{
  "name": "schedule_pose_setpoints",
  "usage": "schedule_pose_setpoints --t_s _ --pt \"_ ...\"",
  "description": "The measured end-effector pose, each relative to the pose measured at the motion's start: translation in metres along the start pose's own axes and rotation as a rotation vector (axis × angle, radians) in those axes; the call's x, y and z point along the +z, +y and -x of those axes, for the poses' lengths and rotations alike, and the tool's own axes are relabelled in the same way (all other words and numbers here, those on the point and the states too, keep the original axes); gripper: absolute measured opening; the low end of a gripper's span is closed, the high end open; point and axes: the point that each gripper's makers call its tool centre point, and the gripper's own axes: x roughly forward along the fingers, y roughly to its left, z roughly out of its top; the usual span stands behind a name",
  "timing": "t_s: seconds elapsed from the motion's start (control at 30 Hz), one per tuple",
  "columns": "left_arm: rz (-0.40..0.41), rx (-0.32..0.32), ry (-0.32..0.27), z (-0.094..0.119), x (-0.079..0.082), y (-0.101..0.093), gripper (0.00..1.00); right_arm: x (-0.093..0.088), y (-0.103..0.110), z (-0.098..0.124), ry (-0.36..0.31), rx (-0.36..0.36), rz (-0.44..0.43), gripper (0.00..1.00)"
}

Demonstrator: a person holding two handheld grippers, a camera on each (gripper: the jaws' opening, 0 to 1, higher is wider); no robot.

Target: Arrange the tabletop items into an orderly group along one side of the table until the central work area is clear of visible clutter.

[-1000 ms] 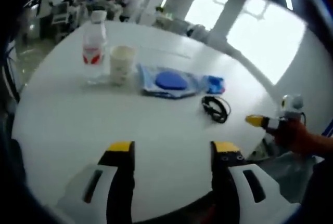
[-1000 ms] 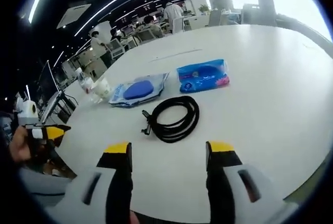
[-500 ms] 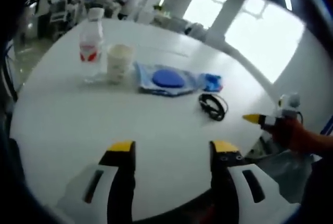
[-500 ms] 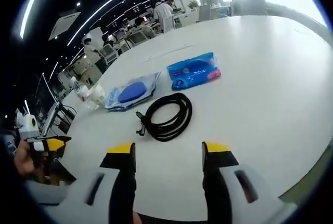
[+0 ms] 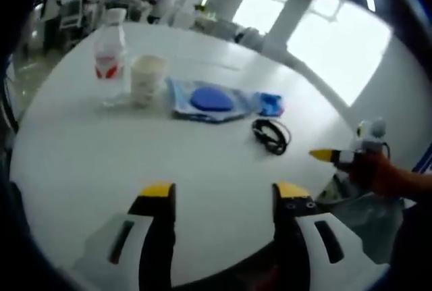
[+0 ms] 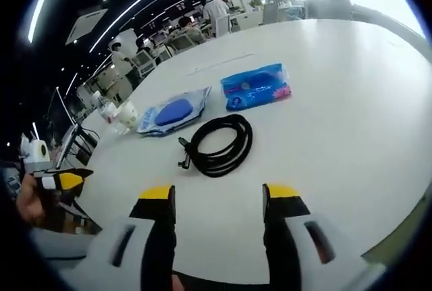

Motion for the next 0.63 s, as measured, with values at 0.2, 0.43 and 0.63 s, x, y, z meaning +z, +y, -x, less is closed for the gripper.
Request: schedule_pose_setpoints --t_s 0.2,0.43,0.63 --pt "0.022 0.003 -0.008 0.0005 0.0017 0.0019 0.55 0.0017 -0.0067 0.0025 -0.019 -0.010 -0.062 0.49" --pt "0.039 0.014 -0.028 0.0022 0.0047 0.0060 0.55 -0.0016 -0.0056 0.0012 -0.007 -0.006 -0.067 0.49" --pt "0.032 0.012 -0.029 0.0024 0.0051 0.0043 0.56 -0.0023 -0.0041 0.0004 -0.003 0.002 -0.062 0.50"
